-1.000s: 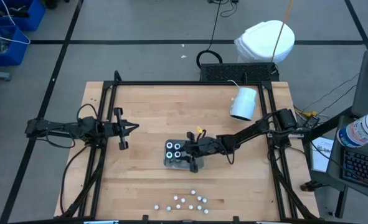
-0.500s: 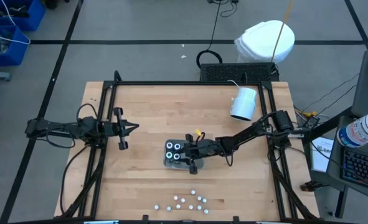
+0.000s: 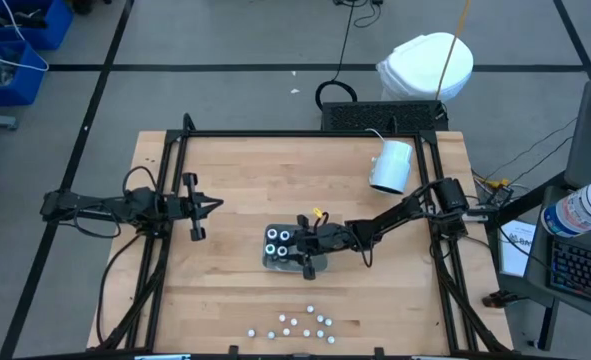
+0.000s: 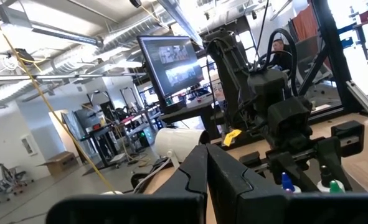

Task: Pick & Place food coloring
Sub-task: Put the big black food coloring bottle into the gray bin, then put the small red food coloring bottle into the gray bin

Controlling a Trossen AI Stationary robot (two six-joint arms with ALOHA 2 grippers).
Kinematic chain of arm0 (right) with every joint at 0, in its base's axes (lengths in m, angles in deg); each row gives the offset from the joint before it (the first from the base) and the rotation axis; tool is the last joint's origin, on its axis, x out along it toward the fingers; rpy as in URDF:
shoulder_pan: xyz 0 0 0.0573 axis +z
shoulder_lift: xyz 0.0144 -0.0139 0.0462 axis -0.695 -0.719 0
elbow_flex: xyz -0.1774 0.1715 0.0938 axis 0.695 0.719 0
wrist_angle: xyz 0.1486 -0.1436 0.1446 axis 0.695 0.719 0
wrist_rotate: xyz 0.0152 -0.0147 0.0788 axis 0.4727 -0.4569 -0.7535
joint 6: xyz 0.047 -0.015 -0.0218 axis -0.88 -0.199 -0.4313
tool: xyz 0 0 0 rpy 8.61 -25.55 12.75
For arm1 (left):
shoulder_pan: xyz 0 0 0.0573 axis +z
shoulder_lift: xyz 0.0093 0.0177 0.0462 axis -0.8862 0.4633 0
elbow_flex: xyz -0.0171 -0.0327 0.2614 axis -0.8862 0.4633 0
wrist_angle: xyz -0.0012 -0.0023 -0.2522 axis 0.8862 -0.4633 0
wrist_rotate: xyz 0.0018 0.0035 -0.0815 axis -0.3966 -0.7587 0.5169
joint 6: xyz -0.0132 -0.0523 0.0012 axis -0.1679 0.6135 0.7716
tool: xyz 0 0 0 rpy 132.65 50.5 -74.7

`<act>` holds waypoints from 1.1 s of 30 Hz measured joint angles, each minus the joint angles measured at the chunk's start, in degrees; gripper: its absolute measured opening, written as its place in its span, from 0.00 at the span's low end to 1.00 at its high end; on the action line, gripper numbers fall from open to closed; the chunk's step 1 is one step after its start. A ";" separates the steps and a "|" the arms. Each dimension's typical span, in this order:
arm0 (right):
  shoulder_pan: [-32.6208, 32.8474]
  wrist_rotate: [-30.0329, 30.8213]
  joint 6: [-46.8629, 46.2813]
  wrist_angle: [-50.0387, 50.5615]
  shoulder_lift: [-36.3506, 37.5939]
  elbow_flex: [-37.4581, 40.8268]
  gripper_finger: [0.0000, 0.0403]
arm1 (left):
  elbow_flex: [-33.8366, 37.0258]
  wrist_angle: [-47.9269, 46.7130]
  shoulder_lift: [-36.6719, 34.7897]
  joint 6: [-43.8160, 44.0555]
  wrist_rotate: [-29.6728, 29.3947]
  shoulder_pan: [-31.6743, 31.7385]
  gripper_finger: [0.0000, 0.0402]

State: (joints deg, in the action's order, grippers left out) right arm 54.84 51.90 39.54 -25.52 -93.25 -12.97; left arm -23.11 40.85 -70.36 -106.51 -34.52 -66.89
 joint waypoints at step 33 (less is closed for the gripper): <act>7.80 -1.06 7.66 31.90 39.56 6.40 0.21 | 0.00 -0.02 0.00 4.64 -0.07 0.00 0.02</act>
State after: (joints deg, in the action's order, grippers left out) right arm 62.64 50.84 47.21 6.39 -53.69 -6.57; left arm -23.11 40.83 -70.36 -101.86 -34.59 -66.89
